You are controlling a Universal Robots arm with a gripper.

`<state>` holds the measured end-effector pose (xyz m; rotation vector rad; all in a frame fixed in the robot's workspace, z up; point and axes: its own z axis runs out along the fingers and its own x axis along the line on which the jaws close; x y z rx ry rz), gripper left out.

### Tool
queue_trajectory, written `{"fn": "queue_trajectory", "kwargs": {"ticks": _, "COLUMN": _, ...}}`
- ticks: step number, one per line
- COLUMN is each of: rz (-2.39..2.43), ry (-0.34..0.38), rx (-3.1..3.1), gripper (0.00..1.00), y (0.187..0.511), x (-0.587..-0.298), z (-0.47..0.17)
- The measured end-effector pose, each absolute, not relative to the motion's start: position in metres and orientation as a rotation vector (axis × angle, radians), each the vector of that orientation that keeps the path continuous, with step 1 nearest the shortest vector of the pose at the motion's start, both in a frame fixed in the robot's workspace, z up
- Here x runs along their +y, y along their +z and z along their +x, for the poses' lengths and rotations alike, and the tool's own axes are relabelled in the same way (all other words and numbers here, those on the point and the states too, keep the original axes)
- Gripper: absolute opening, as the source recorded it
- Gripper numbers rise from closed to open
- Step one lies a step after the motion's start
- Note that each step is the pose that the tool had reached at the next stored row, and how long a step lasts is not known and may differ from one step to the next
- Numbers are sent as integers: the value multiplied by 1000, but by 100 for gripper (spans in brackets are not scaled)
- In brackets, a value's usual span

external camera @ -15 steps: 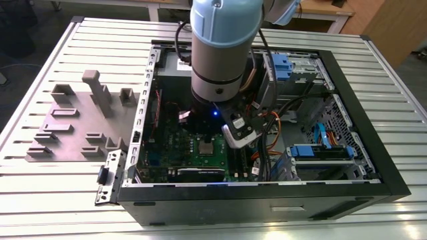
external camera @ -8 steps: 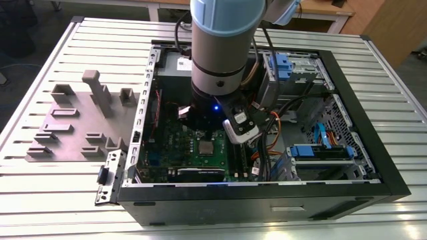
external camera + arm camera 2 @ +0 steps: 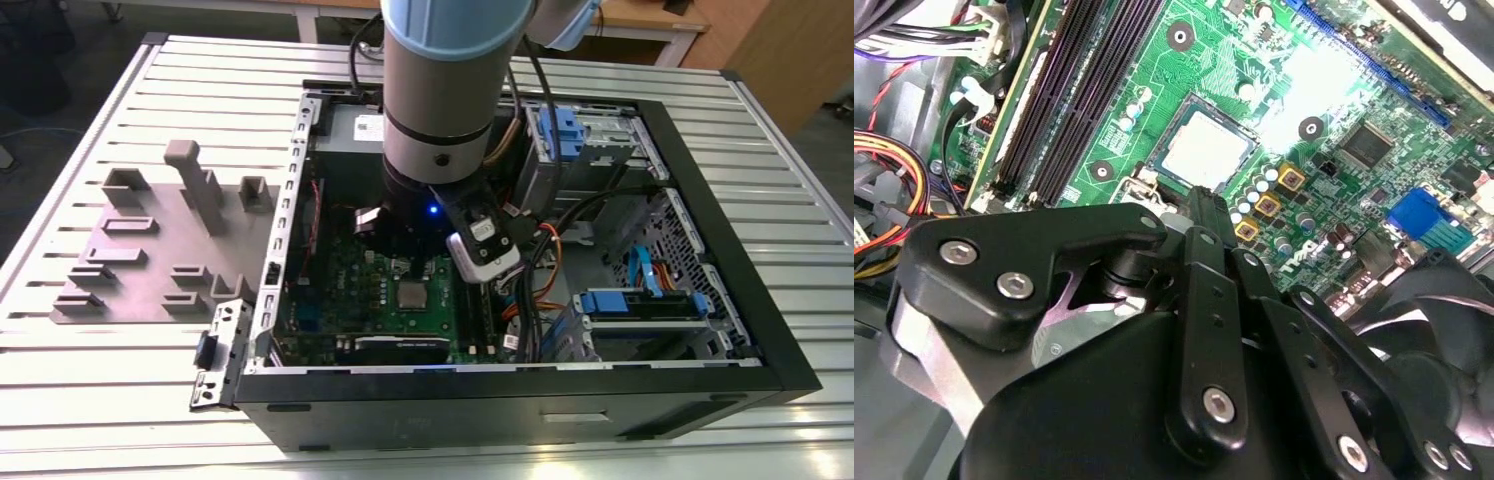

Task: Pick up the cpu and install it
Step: 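Close the cpu cover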

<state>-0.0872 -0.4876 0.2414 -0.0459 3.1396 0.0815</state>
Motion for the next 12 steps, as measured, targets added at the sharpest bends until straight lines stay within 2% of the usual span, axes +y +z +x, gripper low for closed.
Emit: {"fn": "queue_trajectory", "kwargs": {"ticks": 12, "rz": -56, "ry": 81, "rx": 3140, "gripper": 11, "y": 242, "x": -488, "z": -87}}
